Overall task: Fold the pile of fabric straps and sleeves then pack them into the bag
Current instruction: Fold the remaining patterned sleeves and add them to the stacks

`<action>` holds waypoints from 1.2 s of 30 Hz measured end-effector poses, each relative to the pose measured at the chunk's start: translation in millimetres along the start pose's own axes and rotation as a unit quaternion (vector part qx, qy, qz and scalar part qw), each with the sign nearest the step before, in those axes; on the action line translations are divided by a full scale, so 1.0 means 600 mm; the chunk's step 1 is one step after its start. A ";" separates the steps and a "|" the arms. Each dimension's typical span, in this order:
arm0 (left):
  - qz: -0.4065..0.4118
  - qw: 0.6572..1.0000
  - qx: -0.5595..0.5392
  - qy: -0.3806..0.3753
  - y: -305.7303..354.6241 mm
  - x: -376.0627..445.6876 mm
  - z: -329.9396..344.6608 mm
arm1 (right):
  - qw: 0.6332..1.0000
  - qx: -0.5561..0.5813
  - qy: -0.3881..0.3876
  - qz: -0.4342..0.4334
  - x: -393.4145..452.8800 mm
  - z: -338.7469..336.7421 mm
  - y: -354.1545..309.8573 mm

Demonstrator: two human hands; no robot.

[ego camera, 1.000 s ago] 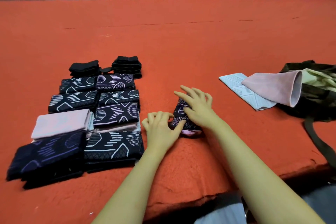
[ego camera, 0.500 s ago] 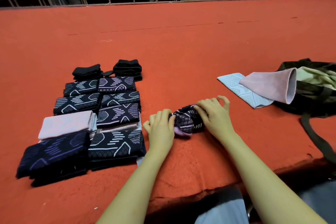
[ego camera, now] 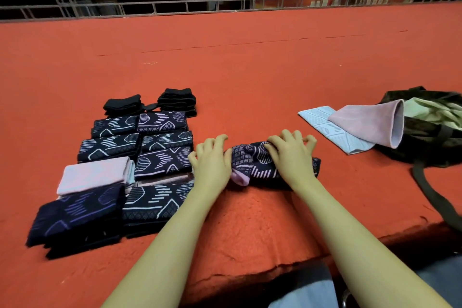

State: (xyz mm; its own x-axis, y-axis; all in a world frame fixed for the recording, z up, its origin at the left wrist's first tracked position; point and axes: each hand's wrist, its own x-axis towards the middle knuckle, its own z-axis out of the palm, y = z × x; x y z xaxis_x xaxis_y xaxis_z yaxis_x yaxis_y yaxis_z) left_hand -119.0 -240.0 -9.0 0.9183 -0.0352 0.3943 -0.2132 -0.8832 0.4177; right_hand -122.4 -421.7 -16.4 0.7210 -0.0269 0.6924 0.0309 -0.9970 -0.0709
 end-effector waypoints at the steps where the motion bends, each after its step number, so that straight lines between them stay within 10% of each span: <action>1: 0.023 0.999 -0.015 0.026 0.001 -0.003 0.001 | 1.000 0.013 0.006 0.007 -0.001 0.004 -0.003; 6: 0.267 0.961 0.045 0.054 -0.007 -0.053 0.033 | 0.995 0.087 0.041 0.004 -0.013 0.002 -0.008; 14: 0.165 0.984 0.035 0.058 -0.017 -0.038 0.064 | 0.990 0.074 -0.033 -0.117 -0.057 -0.001 0.004; 30: 0.001 0.988 -0.035 0.150 -0.004 -0.010 0.079 | 1.000 -0.016 0.006 0.007 -0.006 0.031 -0.006; 36: 0.069 0.973 0.013 0.221 -0.021 -0.003 0.072 | 0.988 0.078 -0.112 -0.072 -0.043 0.038 -0.008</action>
State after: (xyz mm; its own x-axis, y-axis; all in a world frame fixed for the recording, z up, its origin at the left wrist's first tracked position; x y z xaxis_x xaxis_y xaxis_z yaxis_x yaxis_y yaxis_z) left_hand -103.7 -248.9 -50.4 0.6471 0.0454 0.7610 -0.3096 -0.8965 0.3168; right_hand -125.5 -414.4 -50.3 0.8362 0.1494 0.5277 0.2382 -0.9656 -0.1041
